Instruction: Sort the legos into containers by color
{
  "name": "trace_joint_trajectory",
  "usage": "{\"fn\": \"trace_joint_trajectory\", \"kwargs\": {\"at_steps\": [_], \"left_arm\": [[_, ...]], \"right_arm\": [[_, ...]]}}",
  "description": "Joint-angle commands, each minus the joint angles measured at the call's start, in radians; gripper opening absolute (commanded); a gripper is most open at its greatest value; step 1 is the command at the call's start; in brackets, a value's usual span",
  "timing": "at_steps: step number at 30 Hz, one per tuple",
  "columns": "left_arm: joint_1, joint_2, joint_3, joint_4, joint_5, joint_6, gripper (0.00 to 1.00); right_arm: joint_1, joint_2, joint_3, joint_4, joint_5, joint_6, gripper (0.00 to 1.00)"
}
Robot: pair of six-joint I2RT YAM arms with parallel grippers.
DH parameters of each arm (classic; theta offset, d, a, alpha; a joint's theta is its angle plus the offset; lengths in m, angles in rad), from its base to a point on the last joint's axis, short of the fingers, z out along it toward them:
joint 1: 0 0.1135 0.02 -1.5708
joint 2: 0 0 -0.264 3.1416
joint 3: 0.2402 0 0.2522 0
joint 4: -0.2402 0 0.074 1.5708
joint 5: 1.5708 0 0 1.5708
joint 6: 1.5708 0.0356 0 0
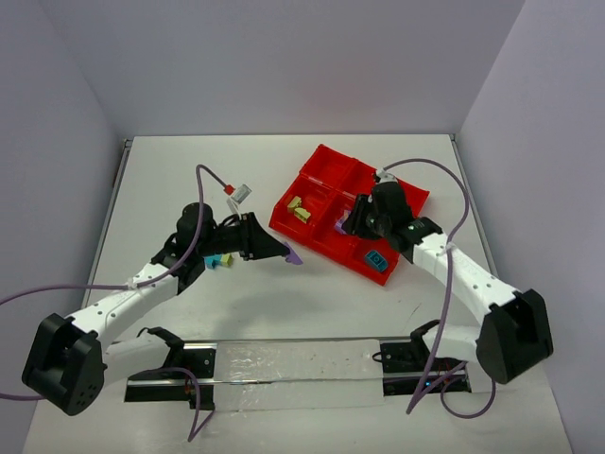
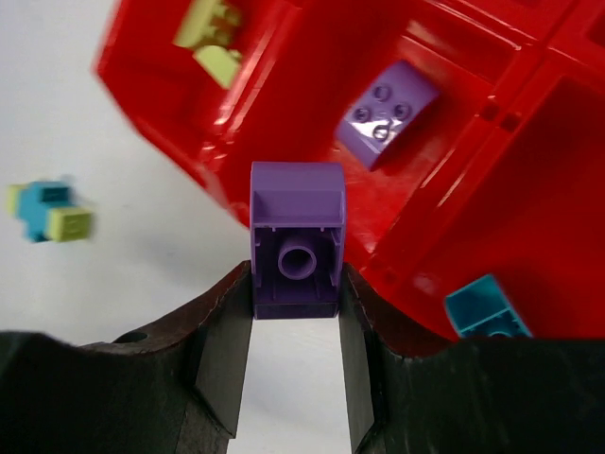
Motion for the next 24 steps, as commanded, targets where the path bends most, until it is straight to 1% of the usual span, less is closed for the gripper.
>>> {"fn": "trace_joint_trajectory", "kwargs": {"at_steps": [1,4,7,8,9,11,12,13,14,16,20,24], "left_arm": [[0.005,0.007,0.086,-0.085,-0.083,0.055,0.00],[0.005,0.025,0.112,-0.115,-0.104,0.057,0.00],[0.005,0.061,0.145,-0.139,-0.128,0.055,0.00],[0.005,0.075,0.158,-0.146,-0.131,0.055,0.00],[0.005,0.085,0.171,-0.153,-0.133,0.053,0.00],[0.005,0.106,0.190,-0.155,-0.137,0.050,0.00],[0.005,0.119,0.200,-0.153,-0.140,0.047,0.00],[0.005,0.129,0.208,-0.153,-0.145,0.044,0.00],[0.005,0.141,0.216,-0.156,-0.153,0.043,0.00],[0.004,0.162,0.242,-0.176,-0.171,0.047,0.00],[0.002,0.216,0.299,-0.205,-0.185,0.058,0.00],[-0.028,0.307,0.388,-0.240,-0.218,0.072,0.00]], "right_arm": [[0.006,0.114,0.101,-0.004,0.076,-0.051,0.01],[0.009,0.182,0.135,0.016,0.065,-0.058,0.06],[0.010,0.252,0.180,0.019,0.057,-0.067,0.17],[0.011,0.273,0.193,0.017,0.058,-0.067,0.29],[0.011,0.286,0.203,0.011,0.062,-0.068,0.44],[0.011,0.308,0.220,0.001,0.069,-0.074,0.64],[0.012,0.317,0.232,-0.006,0.070,-0.076,0.75],[0.012,0.324,0.242,-0.008,0.072,-0.076,0.82],[0.012,0.325,0.254,-0.014,0.076,-0.078,0.85],[0.012,0.317,0.268,-0.028,0.080,-0.080,0.89],[0.011,0.257,0.281,-0.072,0.108,-0.087,0.90],[0.008,0.080,0.240,-0.125,0.192,-0.083,0.90]]}}
